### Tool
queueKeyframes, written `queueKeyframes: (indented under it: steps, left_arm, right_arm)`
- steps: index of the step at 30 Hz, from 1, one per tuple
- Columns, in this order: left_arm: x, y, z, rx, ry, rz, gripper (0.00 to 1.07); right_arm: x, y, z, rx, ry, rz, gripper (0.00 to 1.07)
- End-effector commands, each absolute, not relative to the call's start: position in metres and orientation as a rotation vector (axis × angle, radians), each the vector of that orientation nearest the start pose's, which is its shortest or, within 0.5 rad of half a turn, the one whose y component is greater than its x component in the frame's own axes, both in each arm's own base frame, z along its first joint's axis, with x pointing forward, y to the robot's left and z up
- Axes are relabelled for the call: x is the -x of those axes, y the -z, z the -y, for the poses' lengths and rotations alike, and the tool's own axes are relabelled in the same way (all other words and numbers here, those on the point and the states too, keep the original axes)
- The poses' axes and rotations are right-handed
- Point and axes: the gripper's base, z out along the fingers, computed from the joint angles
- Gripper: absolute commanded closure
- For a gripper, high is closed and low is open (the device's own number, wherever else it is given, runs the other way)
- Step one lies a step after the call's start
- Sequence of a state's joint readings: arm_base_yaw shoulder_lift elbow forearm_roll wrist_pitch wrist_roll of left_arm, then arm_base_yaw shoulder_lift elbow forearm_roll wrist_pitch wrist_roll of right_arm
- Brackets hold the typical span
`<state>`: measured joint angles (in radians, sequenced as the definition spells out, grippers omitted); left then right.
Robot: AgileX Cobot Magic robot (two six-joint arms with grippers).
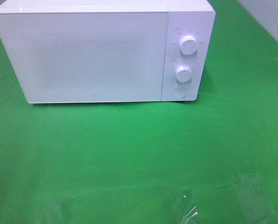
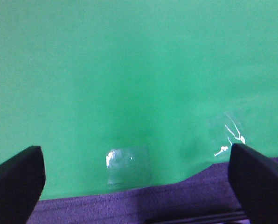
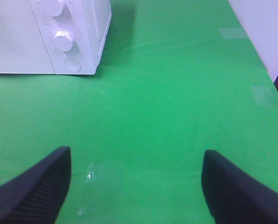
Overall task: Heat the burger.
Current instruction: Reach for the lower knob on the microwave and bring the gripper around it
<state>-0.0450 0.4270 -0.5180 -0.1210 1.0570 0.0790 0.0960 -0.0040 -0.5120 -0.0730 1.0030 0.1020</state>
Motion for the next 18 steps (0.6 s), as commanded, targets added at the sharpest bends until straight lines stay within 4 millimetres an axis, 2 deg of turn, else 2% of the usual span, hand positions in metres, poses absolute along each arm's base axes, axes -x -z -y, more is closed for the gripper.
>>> queueKeyframes:
  steps: [1, 9, 18]
  left_arm:
    - [-0.047, -0.276, 0.012, -0.122, 0.144, -2.335, 0.06]
    - [-0.032, -0.28, 0.012, -0.122, 0.145, -2.238, 0.06]
    - [0.001, -0.284, 0.013, -0.123, 0.178, -2.027, 0.06]
  right_arm:
    - [0.008, -0.284, 0.006, -0.017, -0.048, -1.947, 0.34]
    - [0.008, -0.284, 0.006, -0.017, -0.048, -1.947, 0.34]
    - [0.008, -0.284, 0.006, -0.017, -0.048, -1.947, 0.34]
